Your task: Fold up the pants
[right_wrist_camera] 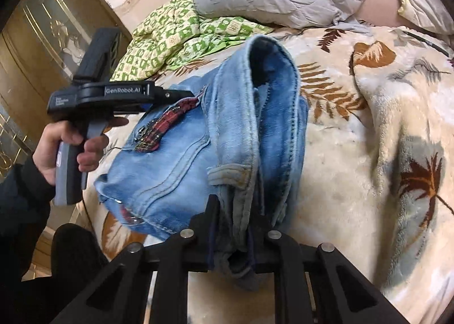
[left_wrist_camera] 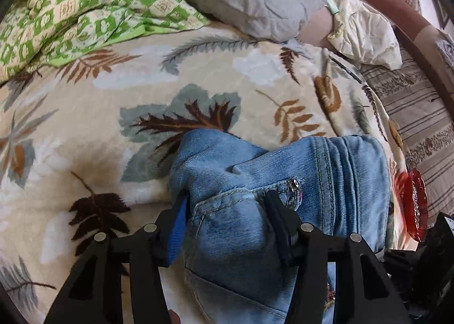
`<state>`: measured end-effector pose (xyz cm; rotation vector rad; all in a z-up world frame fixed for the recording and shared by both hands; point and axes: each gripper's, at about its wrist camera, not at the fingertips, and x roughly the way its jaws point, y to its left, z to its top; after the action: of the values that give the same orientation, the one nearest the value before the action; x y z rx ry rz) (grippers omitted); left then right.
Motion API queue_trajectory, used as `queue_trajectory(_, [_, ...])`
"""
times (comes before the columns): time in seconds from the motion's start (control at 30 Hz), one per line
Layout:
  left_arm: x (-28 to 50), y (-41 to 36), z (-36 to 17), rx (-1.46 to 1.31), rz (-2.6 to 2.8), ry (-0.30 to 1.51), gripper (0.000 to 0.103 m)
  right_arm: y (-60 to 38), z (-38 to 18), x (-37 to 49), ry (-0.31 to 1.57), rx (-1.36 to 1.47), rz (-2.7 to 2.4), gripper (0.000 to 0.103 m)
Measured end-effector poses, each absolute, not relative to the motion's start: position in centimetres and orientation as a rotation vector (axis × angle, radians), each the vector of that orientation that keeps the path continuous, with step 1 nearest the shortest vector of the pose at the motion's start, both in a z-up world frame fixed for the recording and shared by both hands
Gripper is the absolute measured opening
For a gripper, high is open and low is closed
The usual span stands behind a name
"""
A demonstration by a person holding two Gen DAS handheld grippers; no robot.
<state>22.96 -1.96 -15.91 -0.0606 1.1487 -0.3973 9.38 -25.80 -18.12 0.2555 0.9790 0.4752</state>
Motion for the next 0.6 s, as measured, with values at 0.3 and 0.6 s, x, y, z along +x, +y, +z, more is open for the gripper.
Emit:
queue_trajectory(0.3, [21.4,0.3,-13.7,-0.166,-0.372,1.104,0.094,-26.0,-15.0,8.2,0.971,0.246,0.446,0.062])
queue_trajectory(0.6, [16.8,1.9,-11.7,-0.091,-0.447,1.062,0.102,-29.5,-11.2,8.5,0.943,0.354,0.430,0.093])
